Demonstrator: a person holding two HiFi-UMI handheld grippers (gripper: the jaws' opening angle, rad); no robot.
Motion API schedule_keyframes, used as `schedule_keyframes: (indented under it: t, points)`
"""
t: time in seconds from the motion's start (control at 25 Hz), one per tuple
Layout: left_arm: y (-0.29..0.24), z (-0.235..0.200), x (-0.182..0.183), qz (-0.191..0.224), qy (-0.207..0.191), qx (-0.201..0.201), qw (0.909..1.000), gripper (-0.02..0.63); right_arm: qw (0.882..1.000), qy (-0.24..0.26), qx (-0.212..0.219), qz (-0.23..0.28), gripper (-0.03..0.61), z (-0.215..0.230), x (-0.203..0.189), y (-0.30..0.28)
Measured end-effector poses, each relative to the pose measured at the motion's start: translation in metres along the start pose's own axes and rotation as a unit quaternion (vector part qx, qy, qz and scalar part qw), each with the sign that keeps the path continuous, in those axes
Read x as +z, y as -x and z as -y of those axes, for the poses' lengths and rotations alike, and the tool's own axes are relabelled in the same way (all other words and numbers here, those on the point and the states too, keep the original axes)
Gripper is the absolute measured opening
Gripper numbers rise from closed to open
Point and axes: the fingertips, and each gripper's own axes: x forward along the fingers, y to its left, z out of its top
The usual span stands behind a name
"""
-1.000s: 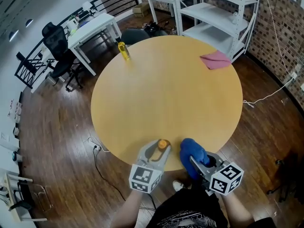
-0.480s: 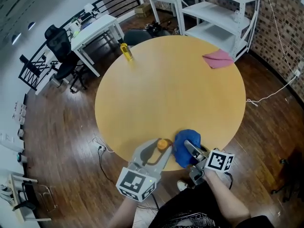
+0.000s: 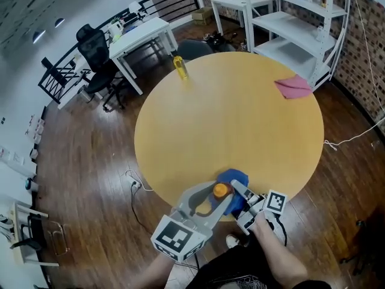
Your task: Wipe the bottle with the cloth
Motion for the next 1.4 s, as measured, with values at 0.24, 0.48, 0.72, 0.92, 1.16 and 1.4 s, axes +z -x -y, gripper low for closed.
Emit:
schedule_keyframes:
  t: [0.24, 0.48, 0.72, 0.92, 1.16, 1.4]
  points:
    - [-0.003, -0.009, -0.012, -0.003, 0.01, 0.014, 0.9998, 0.15, 1.0, 0.015, -0.006, 0.003, 0.08, -0.001, 0.01, 0.002]
    - [-0.012, -0.013, -0.003, 0.004, 0.007, 0.015, 0.9998, 0.15, 1.0, 0.012, -0.001, 0.026, 0.08, -0.008, 0.016, 0.021]
    - [-0.016, -0.006, 0.006, 0.01, 0.006, -0.001, 0.9999, 0.15, 0.999, -0.016, 0.007, 0.036, 0.08, -0.003, 0.009, 0.027]
    - [-0.015, 0.002, 0.007, 0.01, 0.002, -0.011, 0.9999, 0.15, 0.997, -0.051, 0.024, 0.047, 0.08, -0.002, 0.02, 0.017]
    - [-0.01, 0.003, 0.006, 0.01, 0.002, -0.005, 0.9999, 0.15, 0.997, -0.046, 0.033, 0.057, 0.08, -0.009, 0.038, 0.013]
    - [-0.009, -0.008, 0.001, 0.006, 0.009, 0.009, 0.9999, 0.15, 0.997, -0.034, 0.027, 0.065, 0.08, -0.01, 0.038, 0.03]
